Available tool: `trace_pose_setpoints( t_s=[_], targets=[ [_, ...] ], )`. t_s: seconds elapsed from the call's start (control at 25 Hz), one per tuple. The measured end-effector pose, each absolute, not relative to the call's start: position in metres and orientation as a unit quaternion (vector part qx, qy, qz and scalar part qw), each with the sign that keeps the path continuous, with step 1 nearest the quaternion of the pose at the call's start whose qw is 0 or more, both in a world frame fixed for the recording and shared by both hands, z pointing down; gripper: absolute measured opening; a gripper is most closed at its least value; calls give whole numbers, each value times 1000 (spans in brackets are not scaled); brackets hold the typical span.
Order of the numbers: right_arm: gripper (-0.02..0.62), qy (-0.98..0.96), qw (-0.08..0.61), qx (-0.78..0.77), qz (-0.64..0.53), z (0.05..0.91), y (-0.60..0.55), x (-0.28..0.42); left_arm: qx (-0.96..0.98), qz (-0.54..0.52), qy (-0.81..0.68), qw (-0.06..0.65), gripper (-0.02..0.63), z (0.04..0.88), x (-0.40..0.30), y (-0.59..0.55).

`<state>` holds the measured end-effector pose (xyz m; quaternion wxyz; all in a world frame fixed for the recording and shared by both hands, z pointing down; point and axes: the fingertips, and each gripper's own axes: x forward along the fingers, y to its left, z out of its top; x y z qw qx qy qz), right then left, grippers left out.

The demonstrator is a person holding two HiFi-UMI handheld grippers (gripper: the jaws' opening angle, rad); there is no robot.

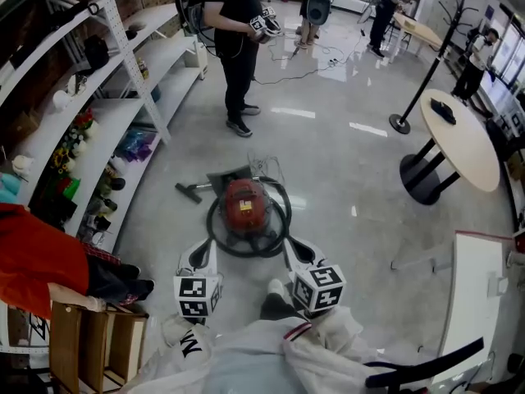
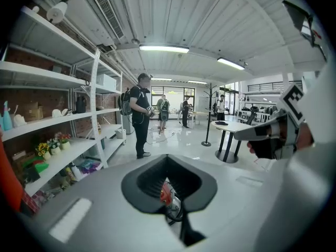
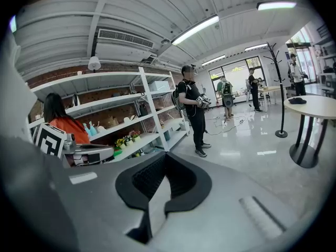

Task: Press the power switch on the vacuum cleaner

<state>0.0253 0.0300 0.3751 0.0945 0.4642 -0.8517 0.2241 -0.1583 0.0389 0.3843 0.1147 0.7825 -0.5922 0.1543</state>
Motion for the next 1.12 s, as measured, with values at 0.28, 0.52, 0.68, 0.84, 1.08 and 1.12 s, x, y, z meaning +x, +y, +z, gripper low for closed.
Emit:
trace_pose_setpoints(
  t_s=[0.28,0.52,0.68,0.84,1.08,1.12],
  targets=[
    [2,-854,96,462,219,376,80,2,787,149,-588,116,0,389,-173,83],
    [2,-856,101,460,215,377,113,-8,788,140,-588,119,0,389,-179,118],
    [2,-856,102,460,210,373,133,-15,790,130,-586,125,0,388,-184,138],
    [2,-853,104,468,208,371,155,-15,797,124,-578,122,0,384,-181,156],
    [0,-848,100,478,206,368,186,-12,805,120,-568,120,0,380,-175,182],
    [2,-848,101,478,206,368,191,-12,806,120,-567,121,0,381,-174,187]
  ],
)
